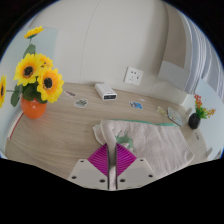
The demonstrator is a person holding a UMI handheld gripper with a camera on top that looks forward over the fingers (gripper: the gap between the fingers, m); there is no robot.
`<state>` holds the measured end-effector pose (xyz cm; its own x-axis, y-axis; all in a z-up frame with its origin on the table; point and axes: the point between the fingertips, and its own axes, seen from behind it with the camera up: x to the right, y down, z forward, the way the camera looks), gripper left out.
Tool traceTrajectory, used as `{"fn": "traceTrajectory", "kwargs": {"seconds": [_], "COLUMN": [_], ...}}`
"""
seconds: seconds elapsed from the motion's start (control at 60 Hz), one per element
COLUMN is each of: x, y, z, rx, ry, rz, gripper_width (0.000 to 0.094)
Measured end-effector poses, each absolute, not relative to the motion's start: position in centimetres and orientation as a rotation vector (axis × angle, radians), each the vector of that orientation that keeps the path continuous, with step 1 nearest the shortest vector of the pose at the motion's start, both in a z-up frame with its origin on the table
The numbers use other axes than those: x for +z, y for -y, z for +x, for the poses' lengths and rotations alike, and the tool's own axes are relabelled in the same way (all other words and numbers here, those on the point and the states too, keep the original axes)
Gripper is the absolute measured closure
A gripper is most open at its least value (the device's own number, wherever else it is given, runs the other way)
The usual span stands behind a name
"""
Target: Fold towel
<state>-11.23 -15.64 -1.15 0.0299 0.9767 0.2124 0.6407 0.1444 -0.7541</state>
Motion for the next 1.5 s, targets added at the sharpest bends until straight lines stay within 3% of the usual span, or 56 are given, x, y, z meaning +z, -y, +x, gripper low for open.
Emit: {"fn": "traceTrajectory", "kwargs": {"seconds": [0.083, 0.183, 0.367, 0.5, 0.583, 0.85, 0.983, 1.017, 1.133, 1.167, 1.5], "x": [-1.1, 0.0, 10.4, 15.8, 14.7, 2.6, 1.8, 2.0, 5.4, 6.9, 24.4], "y": [16.4, 19.8, 21.9, 16.2, 10.6, 1.1, 0.5, 0.2, 0.3, 0.5, -2.4], "z": [-10.4, -8.0, -6.6, -7.9, -8.8, -9.2, -9.0, -8.9, -8.0, -7.5, 8.3], "rx": [0.559, 0.69, 0.994, 1.122, 1.078, 0.918, 0.929, 0.916, 0.925, 0.959, 0.722], "ry": [1.727, 1.781, 1.696, 1.531, 1.471, 1.507, 1.544, 1.556, 1.584, 1.589, 1.607], "rz": [-1.589, -1.747, -1.852, -1.93, -1.966, -2.123, -2.1, -2.082, -2.008, -1.984, -1.746], "gripper_width": [0.0901, 0.0908, 0.0907, 0.0906, 0.0907, 0.0884, 0.0745, 0.0645, 0.0067, 0.0102, 0.0082]}}
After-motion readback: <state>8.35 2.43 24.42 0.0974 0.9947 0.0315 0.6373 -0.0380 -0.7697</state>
